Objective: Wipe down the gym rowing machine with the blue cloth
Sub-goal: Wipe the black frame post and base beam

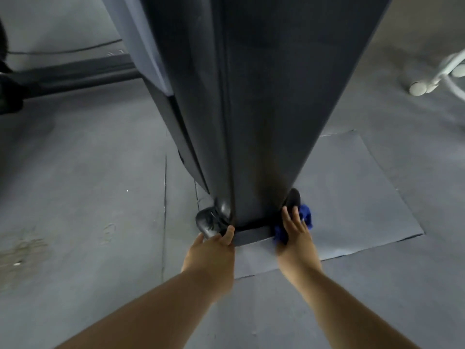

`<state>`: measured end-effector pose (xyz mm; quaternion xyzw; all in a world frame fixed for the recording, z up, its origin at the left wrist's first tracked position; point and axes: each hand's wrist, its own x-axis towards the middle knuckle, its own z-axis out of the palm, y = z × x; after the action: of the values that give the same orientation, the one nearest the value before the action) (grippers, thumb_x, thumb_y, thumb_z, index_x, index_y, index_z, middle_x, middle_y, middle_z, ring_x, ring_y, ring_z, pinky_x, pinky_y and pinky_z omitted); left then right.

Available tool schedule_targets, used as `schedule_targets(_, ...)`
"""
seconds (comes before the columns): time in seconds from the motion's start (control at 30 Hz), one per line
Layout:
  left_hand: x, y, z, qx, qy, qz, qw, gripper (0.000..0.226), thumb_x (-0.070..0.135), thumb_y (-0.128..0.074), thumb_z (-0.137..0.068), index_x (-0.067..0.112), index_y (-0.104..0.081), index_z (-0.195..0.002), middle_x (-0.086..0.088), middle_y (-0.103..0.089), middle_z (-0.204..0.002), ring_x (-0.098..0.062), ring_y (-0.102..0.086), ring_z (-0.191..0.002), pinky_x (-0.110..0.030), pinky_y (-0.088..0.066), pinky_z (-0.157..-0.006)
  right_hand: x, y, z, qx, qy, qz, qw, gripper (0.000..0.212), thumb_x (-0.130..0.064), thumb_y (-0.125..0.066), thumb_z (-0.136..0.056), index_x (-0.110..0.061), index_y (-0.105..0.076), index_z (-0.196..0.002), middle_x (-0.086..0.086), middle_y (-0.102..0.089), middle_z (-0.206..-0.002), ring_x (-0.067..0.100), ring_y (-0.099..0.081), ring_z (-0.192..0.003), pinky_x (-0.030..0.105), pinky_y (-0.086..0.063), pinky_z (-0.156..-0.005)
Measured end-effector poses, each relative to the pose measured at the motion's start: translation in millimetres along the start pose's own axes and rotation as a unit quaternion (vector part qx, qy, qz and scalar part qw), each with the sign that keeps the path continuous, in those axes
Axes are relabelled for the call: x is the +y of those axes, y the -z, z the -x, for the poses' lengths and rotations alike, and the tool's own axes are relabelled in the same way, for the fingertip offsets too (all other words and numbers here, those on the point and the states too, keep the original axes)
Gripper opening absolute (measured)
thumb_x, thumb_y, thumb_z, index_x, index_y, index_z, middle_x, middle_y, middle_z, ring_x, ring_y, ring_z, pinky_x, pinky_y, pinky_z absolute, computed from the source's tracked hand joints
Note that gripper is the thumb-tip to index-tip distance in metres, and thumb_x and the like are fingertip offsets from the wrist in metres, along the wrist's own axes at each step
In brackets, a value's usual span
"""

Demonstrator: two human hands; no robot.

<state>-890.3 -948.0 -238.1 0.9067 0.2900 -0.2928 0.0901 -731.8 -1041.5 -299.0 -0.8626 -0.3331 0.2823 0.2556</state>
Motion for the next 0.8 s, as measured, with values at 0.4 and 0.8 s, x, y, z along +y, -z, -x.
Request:
schedule_targets(0.4, -6, -4, 3, -0.023, -0.001, 0.0, 1.0, 0.057, 0.026, -0.045, -0.096, 0.018, -0.032, -0.151, 0.01, 0.016, -0.163, -0.016, -0.018, -0.147, -0.051, -0.009, -0.12, -34, -13, 17, 0.121, -0.157, -0.181, 0.963, 0.021, 0.0, -0.059, -0.077, -0.018, -0.068, -0.075, 0.005, -0.058, -0.096, 0.029, -0.063, -0.072, 0.033, -0.045, -0.054)
schedule_targets(0.8, -36, -4, 11, 0.05, -0.029, 0.155, 0.986, 0.066, 0.022, -0.048, -0.09, 0.043, -0.029, -0.15, 0.029, -0.002, -0.16, -0.013, -0.042, -0.134, -0.026, -0.034, -0.109, -54, -10, 20, 0.127, -0.211, -0.354, 0.902, 0.016, -0.011, -0.056, -0.077, -0.007, -0.065, -0.089, 0.027, -0.058, -0.1, 0.004, -0.059, -0.057, 0.012, -0.039, -0.04)
